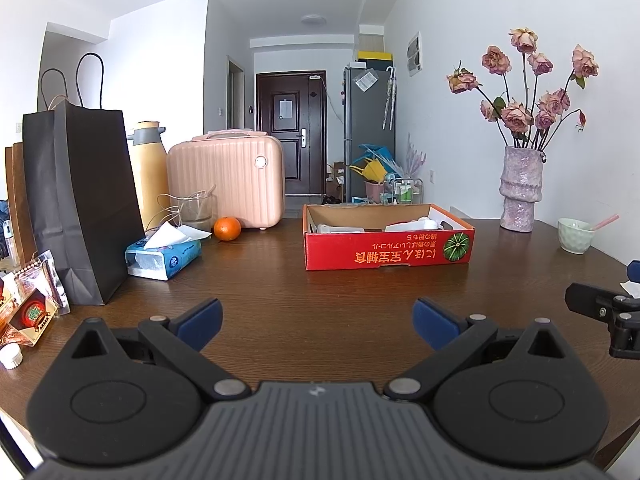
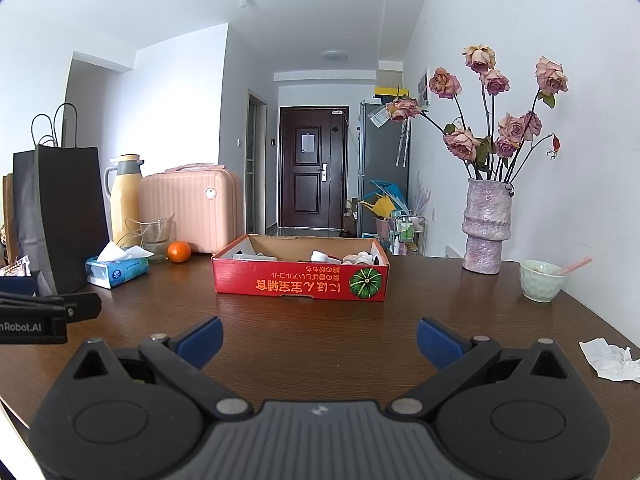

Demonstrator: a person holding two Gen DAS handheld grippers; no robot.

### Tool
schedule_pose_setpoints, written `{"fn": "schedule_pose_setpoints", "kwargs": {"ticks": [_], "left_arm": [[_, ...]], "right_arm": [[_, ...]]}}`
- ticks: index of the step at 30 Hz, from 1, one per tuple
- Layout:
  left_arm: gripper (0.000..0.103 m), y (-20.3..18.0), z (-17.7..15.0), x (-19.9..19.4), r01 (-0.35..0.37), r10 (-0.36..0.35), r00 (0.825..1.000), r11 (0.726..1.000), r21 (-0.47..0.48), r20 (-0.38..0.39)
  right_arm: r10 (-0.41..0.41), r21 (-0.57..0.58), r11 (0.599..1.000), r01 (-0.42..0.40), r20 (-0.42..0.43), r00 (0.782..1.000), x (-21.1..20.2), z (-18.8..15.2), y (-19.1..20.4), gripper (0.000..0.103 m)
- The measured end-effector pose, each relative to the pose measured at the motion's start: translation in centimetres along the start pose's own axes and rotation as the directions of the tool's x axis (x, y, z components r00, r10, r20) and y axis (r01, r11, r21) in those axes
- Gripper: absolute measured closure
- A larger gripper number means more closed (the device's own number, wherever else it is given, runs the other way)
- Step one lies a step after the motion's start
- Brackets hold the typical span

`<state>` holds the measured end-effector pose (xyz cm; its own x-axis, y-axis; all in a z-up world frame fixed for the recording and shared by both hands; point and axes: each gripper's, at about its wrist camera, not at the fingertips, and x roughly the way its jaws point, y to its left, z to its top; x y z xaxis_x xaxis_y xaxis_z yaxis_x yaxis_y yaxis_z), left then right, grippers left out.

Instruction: Organize rigid objects

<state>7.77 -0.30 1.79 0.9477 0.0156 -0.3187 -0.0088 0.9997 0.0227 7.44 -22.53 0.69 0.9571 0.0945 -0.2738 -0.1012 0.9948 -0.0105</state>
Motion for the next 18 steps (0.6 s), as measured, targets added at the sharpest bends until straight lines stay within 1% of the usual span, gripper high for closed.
{"fn": "schedule_pose_setpoints", "kwargs": {"ticks": [18], "left_arm": [[0.0,0.02,-0.06,0.67,-0.003,0.003,1.0,1.0,0.001,-0.014]], "right_arm": [[0.0,0.0,1.0,0.0,-0.015,1.0,0.24,-0.31,0.1,0.0]]}}
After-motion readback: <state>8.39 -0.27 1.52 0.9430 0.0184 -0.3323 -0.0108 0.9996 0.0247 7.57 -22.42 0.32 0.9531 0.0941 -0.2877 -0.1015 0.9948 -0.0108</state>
